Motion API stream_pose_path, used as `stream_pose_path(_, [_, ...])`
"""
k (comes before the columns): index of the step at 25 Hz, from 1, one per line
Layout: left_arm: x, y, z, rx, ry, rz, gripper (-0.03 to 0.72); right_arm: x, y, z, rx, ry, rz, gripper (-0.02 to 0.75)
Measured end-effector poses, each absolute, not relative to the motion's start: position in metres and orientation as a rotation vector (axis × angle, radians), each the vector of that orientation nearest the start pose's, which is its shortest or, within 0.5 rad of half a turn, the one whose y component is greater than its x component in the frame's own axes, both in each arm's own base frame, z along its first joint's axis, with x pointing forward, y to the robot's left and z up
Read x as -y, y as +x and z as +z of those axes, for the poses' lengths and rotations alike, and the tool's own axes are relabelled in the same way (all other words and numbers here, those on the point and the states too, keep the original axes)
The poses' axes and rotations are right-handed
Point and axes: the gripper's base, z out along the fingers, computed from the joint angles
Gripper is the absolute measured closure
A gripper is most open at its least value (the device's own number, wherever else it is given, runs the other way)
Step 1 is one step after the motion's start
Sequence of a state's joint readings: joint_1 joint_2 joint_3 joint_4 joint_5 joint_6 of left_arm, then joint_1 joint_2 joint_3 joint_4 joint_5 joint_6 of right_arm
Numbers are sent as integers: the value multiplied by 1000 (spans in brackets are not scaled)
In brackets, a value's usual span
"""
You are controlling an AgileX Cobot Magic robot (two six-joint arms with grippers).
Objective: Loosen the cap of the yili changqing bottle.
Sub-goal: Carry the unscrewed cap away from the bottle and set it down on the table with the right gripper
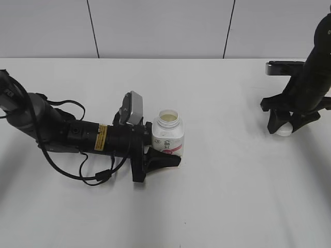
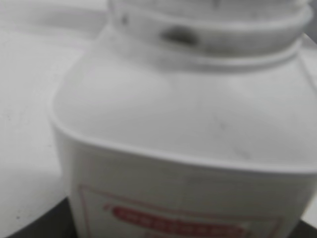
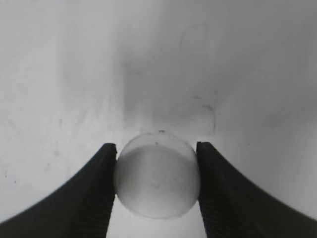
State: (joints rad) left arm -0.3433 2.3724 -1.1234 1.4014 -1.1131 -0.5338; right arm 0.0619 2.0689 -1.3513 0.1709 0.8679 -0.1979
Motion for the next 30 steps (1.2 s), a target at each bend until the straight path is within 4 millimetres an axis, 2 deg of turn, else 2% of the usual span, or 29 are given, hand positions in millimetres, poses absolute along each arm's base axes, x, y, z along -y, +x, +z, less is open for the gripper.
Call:
stream_pose_path(10, [203,329,39,-1552,1402,-1084,288,-36,397,131,-2980,-220,181,351])
stream_pose_path(20, [203,329,39,-1552,1402,-1084,288,-36,398,107,-3027,-216,183,351])
stream_pose_path(30, [203,329,39,-1552,1402,-1084,288,-36,398,107,-3028,-215,183,339])
